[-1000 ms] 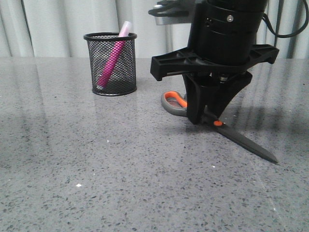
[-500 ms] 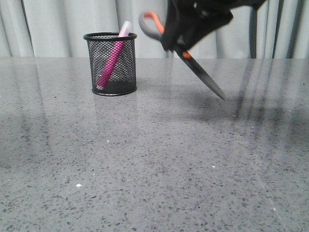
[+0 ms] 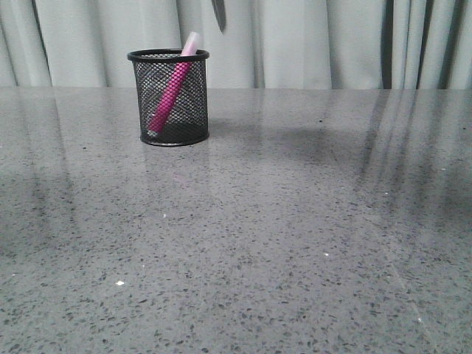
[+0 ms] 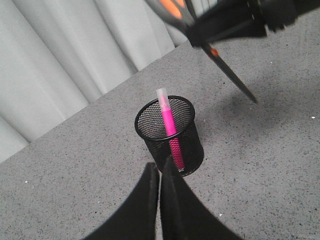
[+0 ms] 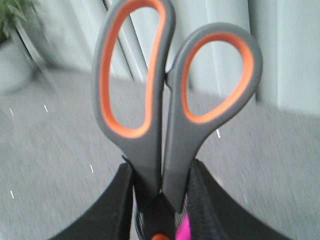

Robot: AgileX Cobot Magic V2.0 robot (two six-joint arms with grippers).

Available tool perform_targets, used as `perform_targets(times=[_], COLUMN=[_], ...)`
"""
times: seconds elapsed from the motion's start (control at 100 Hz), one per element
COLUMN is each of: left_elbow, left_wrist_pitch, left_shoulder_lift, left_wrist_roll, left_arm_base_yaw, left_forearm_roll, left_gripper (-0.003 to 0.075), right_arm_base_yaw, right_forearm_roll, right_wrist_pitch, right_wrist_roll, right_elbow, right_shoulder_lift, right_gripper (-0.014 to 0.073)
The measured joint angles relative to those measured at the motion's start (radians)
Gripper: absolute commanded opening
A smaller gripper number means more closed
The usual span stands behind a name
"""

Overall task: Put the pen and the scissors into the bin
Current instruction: 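Lift the scissors with the right gripper and carry toward the cup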

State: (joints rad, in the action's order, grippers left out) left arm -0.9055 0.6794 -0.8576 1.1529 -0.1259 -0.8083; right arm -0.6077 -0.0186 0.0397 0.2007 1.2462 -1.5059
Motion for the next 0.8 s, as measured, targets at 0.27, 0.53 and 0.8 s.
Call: perform_targets(times=[0.27,0.53,0.8], left_elbow=[0.0,0.0,0.0], left_wrist_pitch=[0.0,0.0,0.0], left_shoulder_lift=[0.0,0.0,0.0], left_wrist_roll=[0.0,0.0,0.0], left_arm_base_yaw=[0.0,0.0,0.0], left_forearm_roll=[0.0,0.0,0.0], left_gripper=[-0.0022,-0.0022,-0.0022], right_arm_base_yaw=[-0.002,-0.002,-0.002], right_forearm_roll=[0.0,0.0,0.046], right_wrist_pitch=[0.309,0.461,0.523], right_wrist_roll=[0.0,0.0,-0.001], right_elbow=[0.0,0.0,0.0], right_shoulder_lift=[-0.084,-0.189,-0.254], right_gripper=[-0.0057,-0.0057,-0.0057])
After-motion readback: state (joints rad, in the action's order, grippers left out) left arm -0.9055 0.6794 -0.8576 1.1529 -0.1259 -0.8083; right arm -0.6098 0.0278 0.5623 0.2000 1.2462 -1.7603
